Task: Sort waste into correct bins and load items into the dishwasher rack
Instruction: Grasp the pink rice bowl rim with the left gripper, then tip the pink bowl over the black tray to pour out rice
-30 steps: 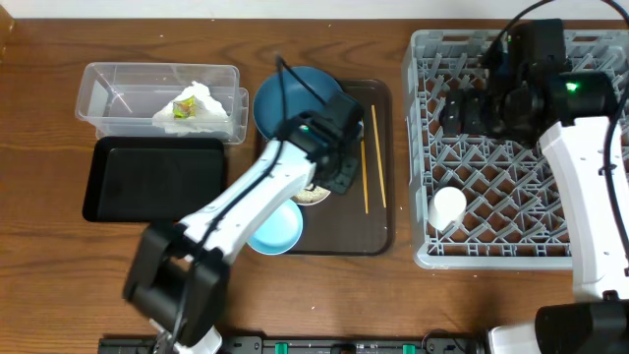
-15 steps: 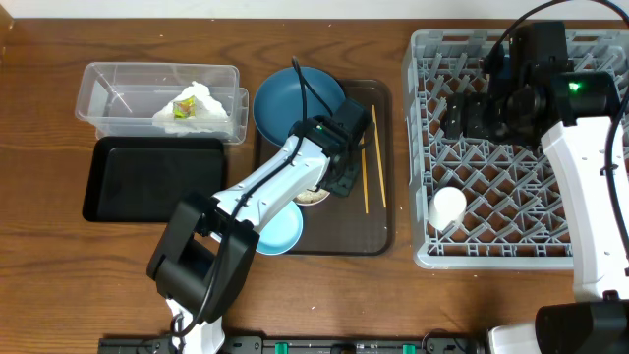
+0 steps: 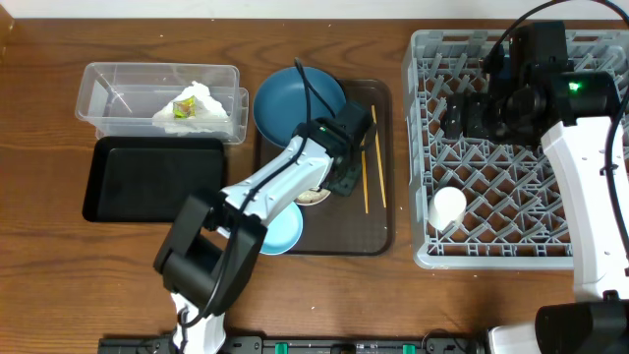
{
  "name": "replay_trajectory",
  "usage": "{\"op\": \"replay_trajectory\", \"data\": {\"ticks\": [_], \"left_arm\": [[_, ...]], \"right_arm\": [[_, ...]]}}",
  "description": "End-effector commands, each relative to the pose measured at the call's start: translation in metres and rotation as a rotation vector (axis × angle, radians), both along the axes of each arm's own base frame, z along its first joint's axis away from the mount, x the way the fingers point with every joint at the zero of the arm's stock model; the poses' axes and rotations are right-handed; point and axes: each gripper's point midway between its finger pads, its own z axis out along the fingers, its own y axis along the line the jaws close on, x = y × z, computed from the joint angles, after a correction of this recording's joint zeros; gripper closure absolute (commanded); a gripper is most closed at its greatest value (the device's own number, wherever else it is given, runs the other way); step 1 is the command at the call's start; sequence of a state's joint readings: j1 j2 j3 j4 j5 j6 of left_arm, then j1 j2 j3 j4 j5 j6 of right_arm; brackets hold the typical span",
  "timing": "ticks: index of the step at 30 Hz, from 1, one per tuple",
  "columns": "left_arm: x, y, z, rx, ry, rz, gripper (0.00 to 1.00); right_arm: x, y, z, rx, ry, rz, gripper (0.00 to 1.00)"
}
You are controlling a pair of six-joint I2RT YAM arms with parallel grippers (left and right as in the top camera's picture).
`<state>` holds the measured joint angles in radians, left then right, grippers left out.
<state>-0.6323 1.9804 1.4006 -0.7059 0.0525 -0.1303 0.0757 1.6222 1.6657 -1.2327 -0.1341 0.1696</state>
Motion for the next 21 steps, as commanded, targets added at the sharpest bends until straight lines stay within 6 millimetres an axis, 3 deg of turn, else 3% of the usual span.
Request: {"op": "replay_trajectory", "data": {"ticks": [1,4,11,16,21], "left_arm": [[-0.004,0.002,-0.007,0.019,0.013,-0.002,0.68],[-0.004,0.002,-0.010,0.022,0.017,-0.004,0.69],[-0.002,0.000,-0.004,0.018,0.011,-0.004,0.94],[-0.002,-0.002,0.006,0.005,0.005,-0.004,0.94],[-0.013,-0.021,0.023,-0.119,0.051,-0.031,0.94]], "right_arm": [[0.002,-0.003,0.003,-0.009,-0.014,0.009,0.05],[0.003,-0.003,0.003,-0.009,-0.019,0.009,0.05],[0.003,-0.003,0.003,-0.009,-0.018,0.010,0.05],[0.003,-0.003,0.004,-0.009,-0.020,0.010,0.05],[0.003,-0.003,0.004,-0.009,-0.020,0.010,0.04]]}}
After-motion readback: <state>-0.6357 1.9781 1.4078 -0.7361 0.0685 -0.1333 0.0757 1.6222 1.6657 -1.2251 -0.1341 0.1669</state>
